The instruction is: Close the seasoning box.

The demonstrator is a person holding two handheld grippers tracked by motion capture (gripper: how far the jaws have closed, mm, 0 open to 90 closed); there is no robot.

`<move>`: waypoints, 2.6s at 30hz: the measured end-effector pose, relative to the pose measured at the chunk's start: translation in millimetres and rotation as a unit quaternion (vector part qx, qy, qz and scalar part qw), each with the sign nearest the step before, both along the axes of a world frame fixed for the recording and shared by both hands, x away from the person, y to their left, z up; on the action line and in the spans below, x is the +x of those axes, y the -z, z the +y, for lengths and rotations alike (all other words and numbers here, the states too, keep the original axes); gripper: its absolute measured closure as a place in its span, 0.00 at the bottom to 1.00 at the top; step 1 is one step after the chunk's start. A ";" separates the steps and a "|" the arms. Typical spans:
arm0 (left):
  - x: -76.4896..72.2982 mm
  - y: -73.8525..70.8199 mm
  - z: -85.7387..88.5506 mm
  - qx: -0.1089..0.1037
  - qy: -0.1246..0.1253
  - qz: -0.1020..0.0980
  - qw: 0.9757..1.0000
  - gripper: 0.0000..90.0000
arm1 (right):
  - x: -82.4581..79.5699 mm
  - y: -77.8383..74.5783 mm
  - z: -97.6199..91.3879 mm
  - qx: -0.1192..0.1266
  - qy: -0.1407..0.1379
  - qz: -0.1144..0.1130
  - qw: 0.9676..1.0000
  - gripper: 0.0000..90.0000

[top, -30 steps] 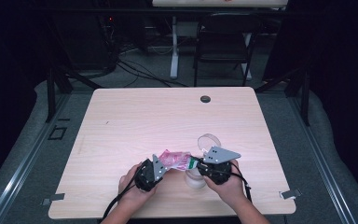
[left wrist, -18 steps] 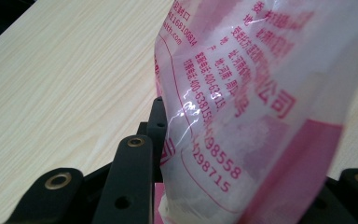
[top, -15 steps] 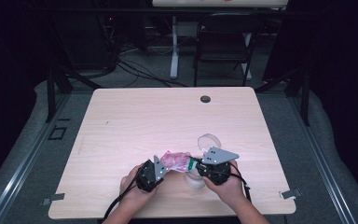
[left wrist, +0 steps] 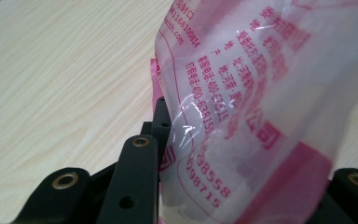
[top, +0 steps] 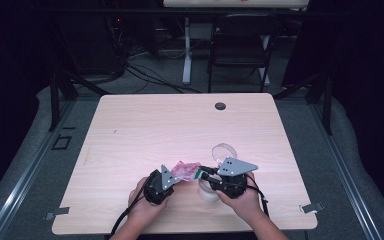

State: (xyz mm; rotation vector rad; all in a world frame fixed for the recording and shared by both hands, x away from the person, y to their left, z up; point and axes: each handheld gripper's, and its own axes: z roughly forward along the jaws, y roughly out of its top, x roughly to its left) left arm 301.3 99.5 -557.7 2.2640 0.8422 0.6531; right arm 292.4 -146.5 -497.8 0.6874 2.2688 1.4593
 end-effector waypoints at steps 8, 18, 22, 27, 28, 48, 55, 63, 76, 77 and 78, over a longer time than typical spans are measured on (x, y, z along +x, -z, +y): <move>6.0 1.7 7.9 -0.029 -0.007 0.025 0.999 0.81 | -1.8 -3.0 -7.3 0.023 0.004 -0.009 1.000 0.63; 11.0 2.6 13.9 -0.061 -0.015 0.042 0.997 0.82 | -6.5 -8.8 -11.0 0.044 -0.001 -0.020 0.999 0.60; 13.4 1.6 17.6 -0.071 -0.013 0.053 0.996 0.82 | -7.1 -10.9 -13.9 0.050 0.003 -0.022 0.999 0.60; 16.1 0.8 22.3 -0.087 -0.017 0.058 0.994 0.83 | -6.6 -12.2 -17.3 0.053 0.010 -0.024 0.998 0.59; 16.4 0.4 23.2 -0.093 -0.020 0.057 0.994 0.84 | -6.7 -12.3 -17.7 0.054 0.012 -0.024 0.998 0.59; 26.0 -30.4 72.5 -0.150 -0.074 0.030 0.986 0.86 | -5.1 -11.6 -23.3 0.052 0.025 -0.024 0.998 0.59; 29.1 -38.3 82.5 -0.148 -0.086 0.025 0.985 0.86 | -4.1 -12.8 -25.8 0.050 0.028 -0.022 0.998 0.61; 33.2 -41.6 104.9 -0.145 -0.119 0.018 0.982 0.86 | -5.6 -20.5 -33.5 0.049 0.032 -0.028 0.998 0.64; 36.8 -25.6 169.8 -0.149 -0.219 0.018 0.964 0.86 | -4.7 -32.2 -48.5 0.061 0.055 -0.037 0.996 0.61; 37.8 -22.6 171.8 -0.148 -0.226 0.018 0.963 0.86 | -4.7 -32.2 -49.1 0.060 0.057 -0.039 0.996 0.61; 38.2 -21.1 173.1 -0.144 -0.229 0.021 0.963 0.86 | -4.5 -32.0 -49.9 0.059 0.058 -0.038 0.996 0.62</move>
